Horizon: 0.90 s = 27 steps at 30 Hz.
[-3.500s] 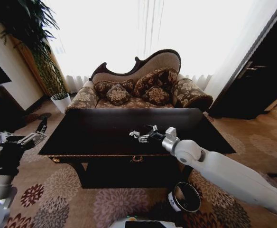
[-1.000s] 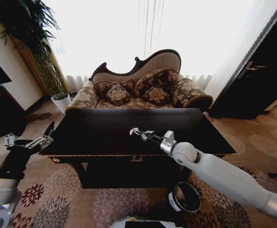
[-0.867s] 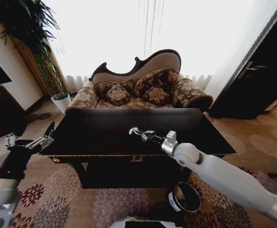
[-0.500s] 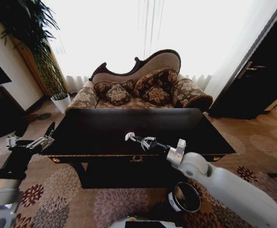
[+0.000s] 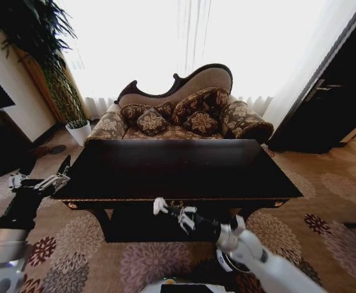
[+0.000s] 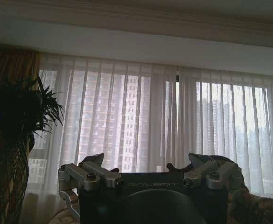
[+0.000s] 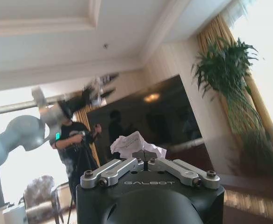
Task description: Move to the front of the table and place the trash on the table into the trash bin.
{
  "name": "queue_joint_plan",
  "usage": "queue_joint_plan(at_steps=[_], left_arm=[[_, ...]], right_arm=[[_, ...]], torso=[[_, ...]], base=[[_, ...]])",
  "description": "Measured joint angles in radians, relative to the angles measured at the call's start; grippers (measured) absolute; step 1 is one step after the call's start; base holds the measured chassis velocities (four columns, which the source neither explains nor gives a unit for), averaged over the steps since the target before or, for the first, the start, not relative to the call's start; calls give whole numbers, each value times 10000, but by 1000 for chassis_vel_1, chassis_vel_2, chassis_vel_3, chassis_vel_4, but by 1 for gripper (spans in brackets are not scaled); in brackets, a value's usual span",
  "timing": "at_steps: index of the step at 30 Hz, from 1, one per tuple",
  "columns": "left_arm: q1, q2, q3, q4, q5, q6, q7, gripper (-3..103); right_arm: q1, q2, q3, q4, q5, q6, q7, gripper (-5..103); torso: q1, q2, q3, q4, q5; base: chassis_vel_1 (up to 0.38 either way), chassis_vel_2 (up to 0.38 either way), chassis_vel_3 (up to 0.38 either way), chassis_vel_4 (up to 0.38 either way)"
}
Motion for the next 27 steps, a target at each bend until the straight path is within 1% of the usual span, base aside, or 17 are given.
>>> queue_joint_plan(at_steps=[1,5,6,10,11,12,13,14,15,17,18,19,22,23,24,25,27], left_arm=[[0,0,0,0,0,0,0,100],[-7,-21,72,0,78,-1,10,100],[-7,-21,72,0,78,-1,10,100],[-4,-9,67,0,87,-6,12,100],[-3,-2,64,0,87,-7,13,100],[-3,-2,64,0,87,-7,13,100],[-6,21,52,1,83,-13,13,100],[-43,74,42,0,63,-23,14,100],[-49,77,45,0,62,-23,14,100],[-61,81,55,0,56,-26,15,100],[-61,81,55,0,56,-26,15,100],[-64,87,56,0,48,-28,15,100],[-67,143,48,0,-2,-34,15,100],[-67,143,48,0,-2,-34,15,100],[-70,162,46,0,-19,-35,14,100],[-73,168,48,0,-22,-36,13,100],[-73,168,75,0,-22,-37,12,100]], right_arm=[[0,0,0,0,0,0,0,0],[-301,647,-23,-1282,-751,398,-284,0],[-301,647,-23,-1282,-751,398,-284,0],[-66,1099,-128,-2916,-1072,665,-219,0],[-7,1169,-133,-3281,-1150,676,-190,0],[-7,1169,-133,-3281,-1150,676,-190,0],[81,1262,-127,-3853,-1307,676,-116,0],[276,1526,-23,-5277,-1994,444,625,0],[319,1577,7,-5494,-2183,382,864,0],[428,1734,144,-6053,-2821,64,1684,0],[428,1734,144,-6053,-2821,64,1684,0],[457,1789,191,-6227,-3018,-43,1981,0],[545,2013,390,-6800,-3729,-582,3445,0],[545,2013,390,-6800,-3729,-582,3445,0],[615,2115,426,-7074,-3985,-868,4306,0],[689,2184,444,-7284,-4127,-1172,4979,0],[836,2281,474,-7657,-4210,-1698,5948,0]], torso=[[0,0,0,0,0],[0,0,0,0,1],[0,0,0,0,1],[0,0,1,2,-1],[0,0,1,1,0],[0,0,1,1,0],[0,0,1,2,1],[0,0,2,1,1],[0,0,1,1,0],[0,0,1,2,-1],[0,0,1,2,-1],[0,0,2,2,1],[0,0,1,1,-1],[0,0,1,1,-1],[0,0,2,1,0],[0,0,1,1,1],[0,0,1,2,0]], base=[[0,0,0,0],[0,0,0,0],[0,0,0,0],[0,0,0,0],[0,0,0,0],[0,0,0,0],[0,0,0,0],[0,0,0,0],[0,0,0,0],[0,0,0,0],[0,0,0,0],[0,0,0,0],[0,0,0,0],[0,0,0,0],[0,0,0,0],[0,0,0,0],[0,0,0,0]])
